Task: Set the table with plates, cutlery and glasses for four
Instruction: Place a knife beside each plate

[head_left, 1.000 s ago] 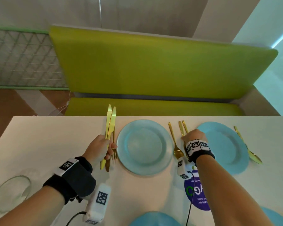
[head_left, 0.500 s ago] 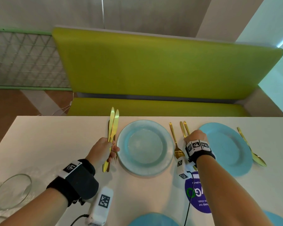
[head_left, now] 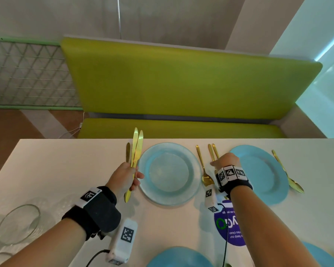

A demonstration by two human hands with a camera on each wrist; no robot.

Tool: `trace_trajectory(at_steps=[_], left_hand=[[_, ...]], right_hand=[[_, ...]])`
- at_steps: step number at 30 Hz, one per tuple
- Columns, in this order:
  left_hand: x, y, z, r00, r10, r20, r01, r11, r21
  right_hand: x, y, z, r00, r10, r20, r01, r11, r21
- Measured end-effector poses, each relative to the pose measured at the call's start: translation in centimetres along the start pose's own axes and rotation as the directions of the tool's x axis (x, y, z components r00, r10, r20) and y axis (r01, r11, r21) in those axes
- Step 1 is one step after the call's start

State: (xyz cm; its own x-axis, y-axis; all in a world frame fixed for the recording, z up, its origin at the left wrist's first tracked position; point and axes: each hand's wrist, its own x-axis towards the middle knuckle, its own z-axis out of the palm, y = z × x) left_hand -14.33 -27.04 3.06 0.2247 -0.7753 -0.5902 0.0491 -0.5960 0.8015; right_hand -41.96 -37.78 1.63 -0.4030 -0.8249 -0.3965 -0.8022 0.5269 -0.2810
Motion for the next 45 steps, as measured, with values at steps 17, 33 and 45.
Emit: trace_trajectory(at_steps=[17, 33, 45], left_hand=[[-13.1, -1.1, 0.0, 0.887, 0.116, 0.447, -0.135, 0.991, 0.011], [-21.2, -8.4, 0.3, 0.748, 0.037, 0.662, -0.192, 0.968, 0.163], [-17.3, -7.1, 2.8, 0.918, 0.09, 0.386, -0.18, 0.962, 0.205]], right_hand=[[-24.5, 0.9, 1.7, 0.93, -0.362, -0.07, 0.356, 0.831, 0.429], [-35.8, 8.0, 5.7, 0.996, -0.063, -0.062, 0.088, 0.642, 0.761], [-28.1, 20.4, 2.9, 0.962, 0.222, -0.16, -0.174, 0.948, 0.266]])
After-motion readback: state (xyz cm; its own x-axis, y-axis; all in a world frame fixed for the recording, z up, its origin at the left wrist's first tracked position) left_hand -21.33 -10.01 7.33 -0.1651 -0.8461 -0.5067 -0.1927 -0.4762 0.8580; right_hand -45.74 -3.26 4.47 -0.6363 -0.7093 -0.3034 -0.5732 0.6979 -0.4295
